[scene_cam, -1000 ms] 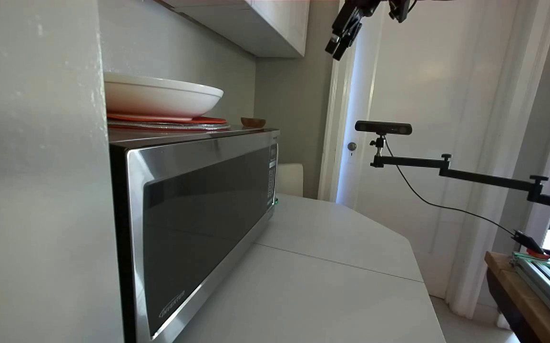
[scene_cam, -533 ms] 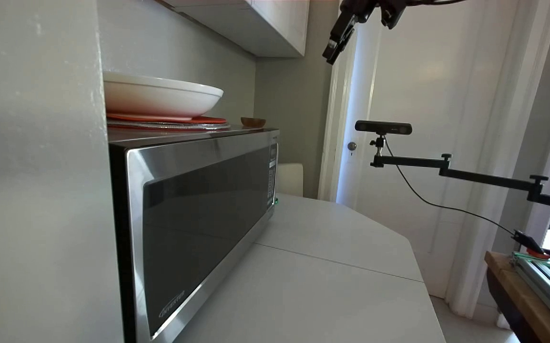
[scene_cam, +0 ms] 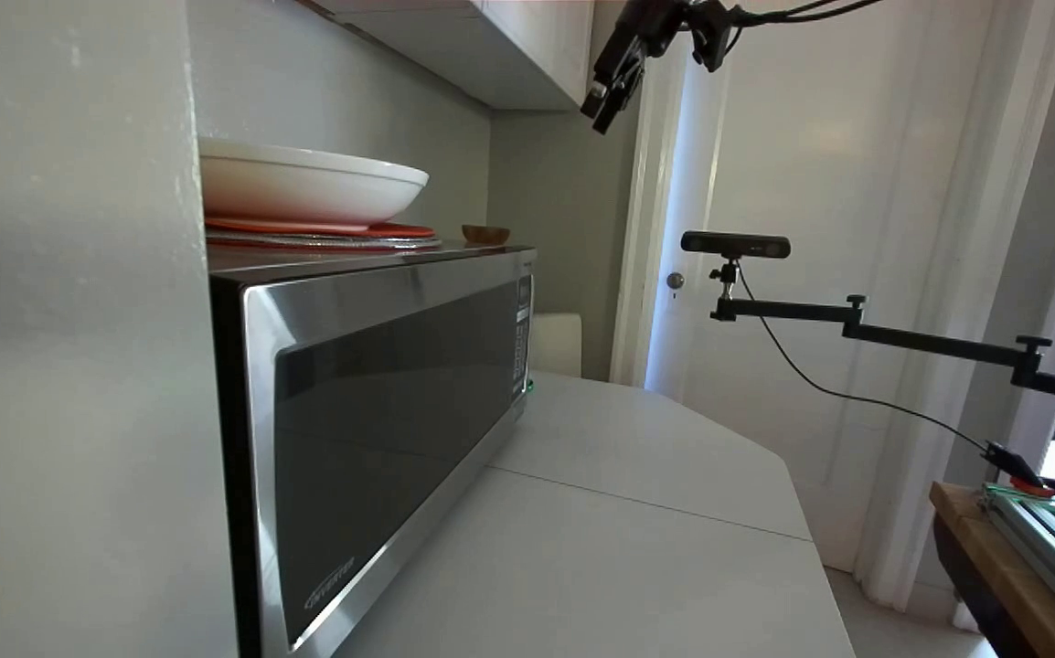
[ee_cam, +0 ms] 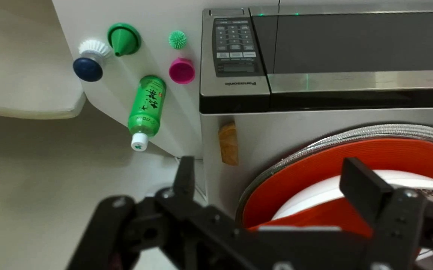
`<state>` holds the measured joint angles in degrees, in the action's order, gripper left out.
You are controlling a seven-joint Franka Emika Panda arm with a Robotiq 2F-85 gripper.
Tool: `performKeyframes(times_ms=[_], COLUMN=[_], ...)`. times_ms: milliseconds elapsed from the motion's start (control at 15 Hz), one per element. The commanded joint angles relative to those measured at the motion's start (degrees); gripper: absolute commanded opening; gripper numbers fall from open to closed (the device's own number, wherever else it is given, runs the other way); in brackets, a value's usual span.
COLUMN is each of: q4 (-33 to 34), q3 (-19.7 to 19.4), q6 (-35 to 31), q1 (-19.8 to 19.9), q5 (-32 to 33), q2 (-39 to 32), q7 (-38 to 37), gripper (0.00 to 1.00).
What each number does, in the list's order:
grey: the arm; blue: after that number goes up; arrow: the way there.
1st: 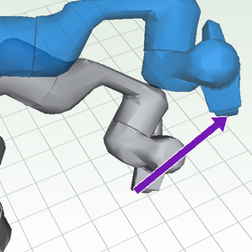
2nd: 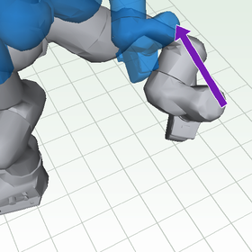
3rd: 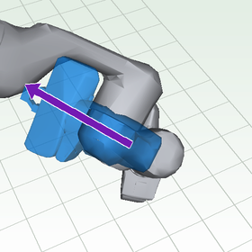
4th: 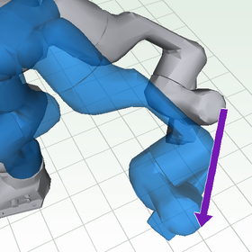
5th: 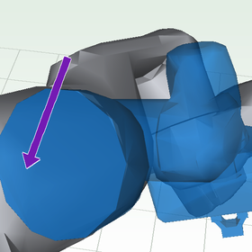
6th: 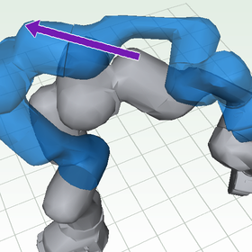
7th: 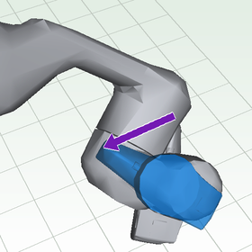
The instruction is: Remove the brown object from the top of the microwave and place it on the countertop.
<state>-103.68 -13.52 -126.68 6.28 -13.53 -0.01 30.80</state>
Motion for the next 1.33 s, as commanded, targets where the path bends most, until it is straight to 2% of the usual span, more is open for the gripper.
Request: performKeyframes(times_ms=[0, 67, 133, 467, 933, 1000, 1267], q4=[5.76, 6.63, -2.84, -8.19, -11.95, -9.66, -10.81], q3=[1.37, 1.63, 2.76, 3.93, 3.65, 3.59, 3.42], q6=[5.13, 6.30, 7.31, 14.06, 15.35, 15.49, 15.55], q1=[1.96, 2.29, 1.81, 1.22, 0.85, 0.72, 0.55], q5=[-0.93, 0.54, -0.28, 0.58, 0.66, 0.46, 0.50], q2=[-4.69, -5.64, 1.16, 4.66, 8.94, 6.46, 8.10], q7=[1.04, 0.11, 2.43, 1.86, 0.88, 0.46, 0.43], gripper=[1.00, 1.00, 1.00, 1.00, 1.00, 1.00, 1.00])
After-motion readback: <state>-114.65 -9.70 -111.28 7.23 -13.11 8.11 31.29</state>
